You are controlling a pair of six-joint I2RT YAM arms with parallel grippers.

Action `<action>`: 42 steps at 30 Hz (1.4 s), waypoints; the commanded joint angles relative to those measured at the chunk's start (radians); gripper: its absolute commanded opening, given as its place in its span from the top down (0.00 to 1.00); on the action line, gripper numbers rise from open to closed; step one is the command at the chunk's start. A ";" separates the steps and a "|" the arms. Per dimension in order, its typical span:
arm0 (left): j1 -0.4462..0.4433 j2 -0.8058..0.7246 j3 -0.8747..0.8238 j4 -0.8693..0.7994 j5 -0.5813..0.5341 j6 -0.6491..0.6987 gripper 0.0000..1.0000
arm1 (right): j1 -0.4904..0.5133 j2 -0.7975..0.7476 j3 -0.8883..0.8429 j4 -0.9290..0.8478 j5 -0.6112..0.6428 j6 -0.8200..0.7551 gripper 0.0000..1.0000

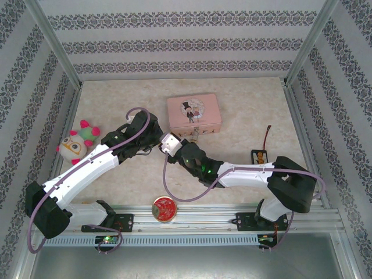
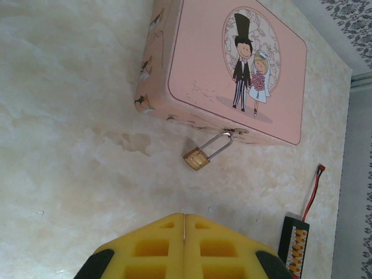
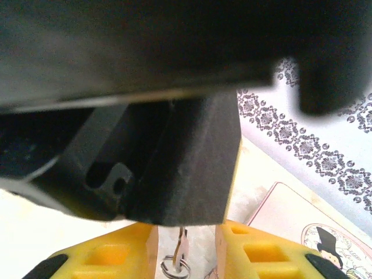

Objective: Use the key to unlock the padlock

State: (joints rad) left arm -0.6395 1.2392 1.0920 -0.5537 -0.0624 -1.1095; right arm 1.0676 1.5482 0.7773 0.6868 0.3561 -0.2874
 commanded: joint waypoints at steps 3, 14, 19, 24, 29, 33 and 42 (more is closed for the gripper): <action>-0.015 -0.045 0.002 0.021 0.035 -0.037 1.00 | -0.006 0.052 0.028 -0.050 0.086 0.038 0.65; -0.016 -0.071 -0.001 0.005 -0.006 -0.049 1.00 | -0.006 -0.008 -0.057 -0.014 0.034 0.051 0.60; -0.015 -0.070 -0.003 0.006 -0.006 -0.049 1.00 | -0.006 -0.042 -0.097 -0.004 0.007 0.053 0.58; -0.015 -0.064 -0.003 0.007 0.008 -0.049 1.00 | -0.006 -0.024 -0.077 0.006 0.012 0.044 0.57; -0.015 -0.071 -0.008 0.000 0.008 -0.047 1.00 | -0.006 0.001 -0.047 0.044 0.043 0.024 0.57; -0.015 -0.073 -0.012 -0.006 0.012 -0.051 1.00 | -0.008 0.019 -0.021 0.054 0.042 0.006 0.57; -0.015 -0.074 -0.017 -0.005 0.013 -0.056 1.00 | -0.014 0.030 -0.008 0.112 0.041 -0.007 0.62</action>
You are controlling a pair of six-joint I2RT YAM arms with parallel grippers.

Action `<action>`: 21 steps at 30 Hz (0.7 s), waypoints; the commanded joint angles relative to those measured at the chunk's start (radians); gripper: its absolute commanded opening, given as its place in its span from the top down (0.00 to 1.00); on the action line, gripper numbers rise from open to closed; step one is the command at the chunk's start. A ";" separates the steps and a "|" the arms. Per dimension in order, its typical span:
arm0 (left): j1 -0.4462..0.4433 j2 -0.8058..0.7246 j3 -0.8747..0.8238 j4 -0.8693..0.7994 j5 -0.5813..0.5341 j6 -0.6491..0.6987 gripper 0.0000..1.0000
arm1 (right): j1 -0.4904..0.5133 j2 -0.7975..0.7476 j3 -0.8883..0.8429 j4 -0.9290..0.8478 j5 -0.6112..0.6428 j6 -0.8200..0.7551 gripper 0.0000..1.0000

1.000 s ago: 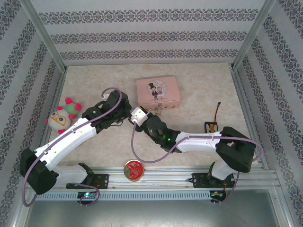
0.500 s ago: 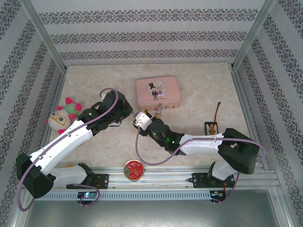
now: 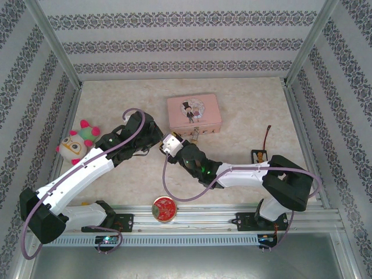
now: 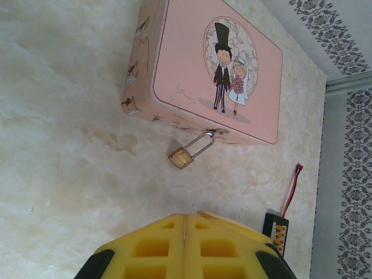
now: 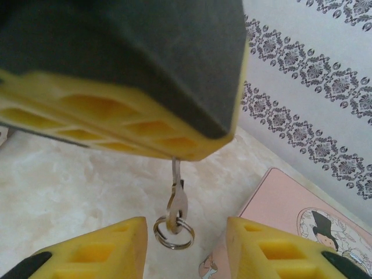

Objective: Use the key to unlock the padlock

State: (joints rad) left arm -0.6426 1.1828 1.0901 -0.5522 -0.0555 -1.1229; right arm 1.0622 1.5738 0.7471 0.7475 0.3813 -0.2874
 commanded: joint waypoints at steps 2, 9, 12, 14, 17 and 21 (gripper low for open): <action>-0.012 -0.018 -0.018 -0.006 0.006 -0.044 1.00 | -0.008 0.002 0.019 0.055 0.015 -0.008 0.63; -0.012 -0.015 -0.024 0.002 0.016 -0.048 1.00 | -0.008 -0.003 0.018 0.059 0.003 -0.006 0.72; -0.012 -0.012 -0.024 0.005 0.022 -0.047 1.00 | -0.008 -0.002 0.026 0.058 -0.003 -0.006 0.76; -0.012 -0.013 -0.024 0.010 0.026 -0.048 1.00 | -0.010 0.003 0.029 0.058 -0.002 -0.004 0.79; -0.012 -0.015 -0.026 0.015 0.029 -0.048 1.00 | -0.009 0.008 0.031 0.058 -0.004 -0.001 0.83; -0.012 -0.017 -0.029 0.015 0.030 -0.051 1.00 | -0.008 0.006 0.031 0.058 -0.001 -0.001 0.89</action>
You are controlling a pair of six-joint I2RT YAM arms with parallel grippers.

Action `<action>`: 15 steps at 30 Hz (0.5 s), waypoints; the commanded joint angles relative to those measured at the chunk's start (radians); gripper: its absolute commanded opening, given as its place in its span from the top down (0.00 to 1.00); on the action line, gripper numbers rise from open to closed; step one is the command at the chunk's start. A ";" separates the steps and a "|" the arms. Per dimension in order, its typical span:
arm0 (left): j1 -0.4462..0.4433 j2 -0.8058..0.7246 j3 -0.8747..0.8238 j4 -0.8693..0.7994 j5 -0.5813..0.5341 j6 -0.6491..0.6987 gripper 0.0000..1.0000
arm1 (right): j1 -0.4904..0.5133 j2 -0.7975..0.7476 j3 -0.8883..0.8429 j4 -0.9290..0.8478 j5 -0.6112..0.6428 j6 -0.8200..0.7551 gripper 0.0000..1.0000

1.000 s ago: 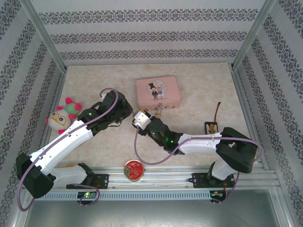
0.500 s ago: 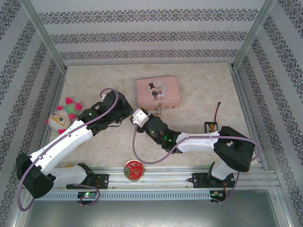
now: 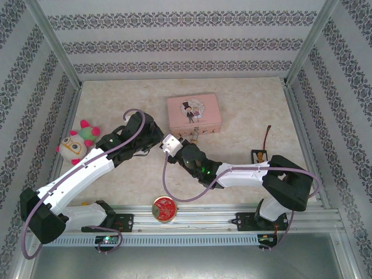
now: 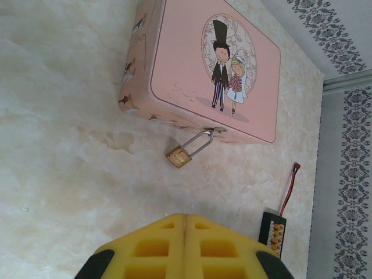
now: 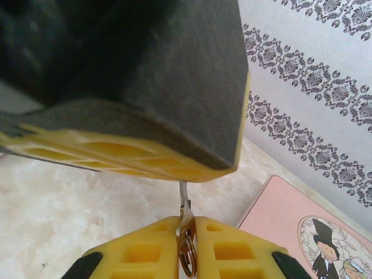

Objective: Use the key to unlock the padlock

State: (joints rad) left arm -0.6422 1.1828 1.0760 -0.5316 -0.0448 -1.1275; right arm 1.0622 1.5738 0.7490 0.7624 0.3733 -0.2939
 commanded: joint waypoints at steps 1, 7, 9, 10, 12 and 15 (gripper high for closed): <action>-0.013 -0.018 -0.016 -0.005 0.020 -0.047 1.00 | -0.009 0.004 0.029 0.043 0.009 0.006 0.91; -0.014 -0.016 -0.021 -0.001 0.023 -0.052 1.00 | -0.008 -0.008 0.028 0.041 0.010 0.007 1.00; -0.013 -0.017 -0.021 -0.002 0.023 -0.054 1.00 | -0.009 -0.013 0.026 0.039 0.008 0.009 1.00; -0.013 -0.018 -0.022 -0.001 0.025 -0.054 1.00 | -0.008 -0.016 0.024 0.037 0.006 0.011 1.00; -0.013 -0.020 -0.025 0.005 0.025 -0.056 0.90 | -0.009 -0.022 0.021 0.027 0.000 0.015 1.00; -0.011 -0.030 -0.032 0.027 0.026 -0.058 0.72 | -0.009 -0.038 0.017 -0.006 -0.018 0.031 1.00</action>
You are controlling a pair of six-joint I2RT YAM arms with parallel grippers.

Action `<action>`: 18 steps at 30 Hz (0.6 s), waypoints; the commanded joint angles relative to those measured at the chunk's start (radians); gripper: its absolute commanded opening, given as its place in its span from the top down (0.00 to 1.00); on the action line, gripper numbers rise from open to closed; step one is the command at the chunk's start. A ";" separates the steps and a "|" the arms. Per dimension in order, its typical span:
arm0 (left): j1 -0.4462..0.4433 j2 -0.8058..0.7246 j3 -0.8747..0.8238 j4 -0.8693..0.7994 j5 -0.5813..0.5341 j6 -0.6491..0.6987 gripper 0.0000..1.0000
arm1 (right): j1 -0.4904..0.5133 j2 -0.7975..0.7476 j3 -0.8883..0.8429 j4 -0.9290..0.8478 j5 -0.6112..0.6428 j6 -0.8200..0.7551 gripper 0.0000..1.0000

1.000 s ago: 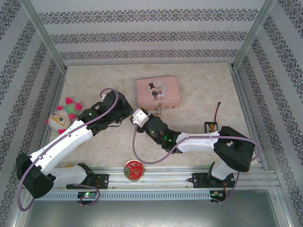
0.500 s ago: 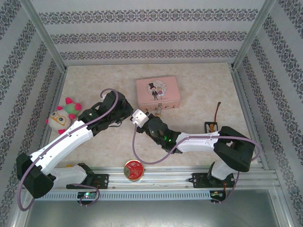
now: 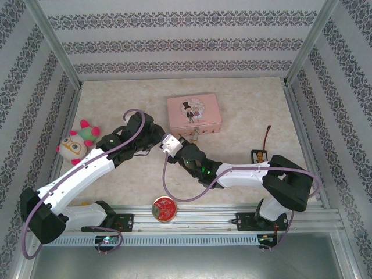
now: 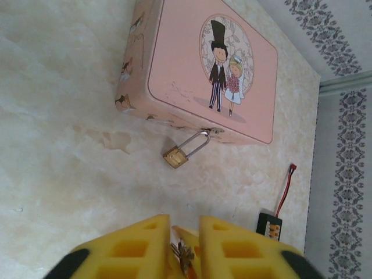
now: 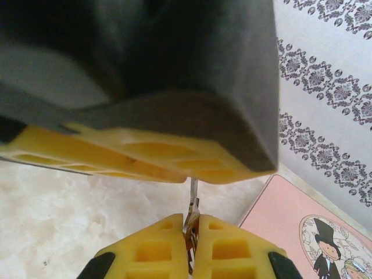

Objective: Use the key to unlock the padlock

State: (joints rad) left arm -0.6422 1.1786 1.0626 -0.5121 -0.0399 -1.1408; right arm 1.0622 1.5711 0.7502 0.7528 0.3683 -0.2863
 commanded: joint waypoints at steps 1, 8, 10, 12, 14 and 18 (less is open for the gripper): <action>-0.009 -0.031 -0.019 0.009 0.019 -0.043 0.68 | -0.009 -0.045 0.013 -0.004 -0.022 0.032 1.00; 0.013 -0.127 -0.022 0.029 -0.063 0.025 0.23 | -0.070 -0.185 -0.011 -0.238 -0.224 0.216 1.00; 0.020 -0.177 -0.025 0.032 -0.112 0.081 0.14 | -0.122 -0.241 -0.008 -0.339 -0.354 0.301 1.00; 0.023 -0.229 -0.033 0.051 -0.153 0.157 0.05 | -0.180 -0.288 -0.002 -0.425 -0.488 0.376 1.00; 0.023 -0.281 -0.057 0.107 -0.156 0.258 0.01 | -0.239 -0.329 0.005 -0.490 -0.623 0.443 1.00; 0.030 -0.338 -0.099 0.222 -0.095 0.386 0.01 | -0.365 -0.385 0.000 -0.519 -0.924 0.579 1.00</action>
State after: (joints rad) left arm -0.6262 0.8555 0.9932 -0.4034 -0.1429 -0.9077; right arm 0.7452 1.2186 0.7471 0.3099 -0.2619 0.1432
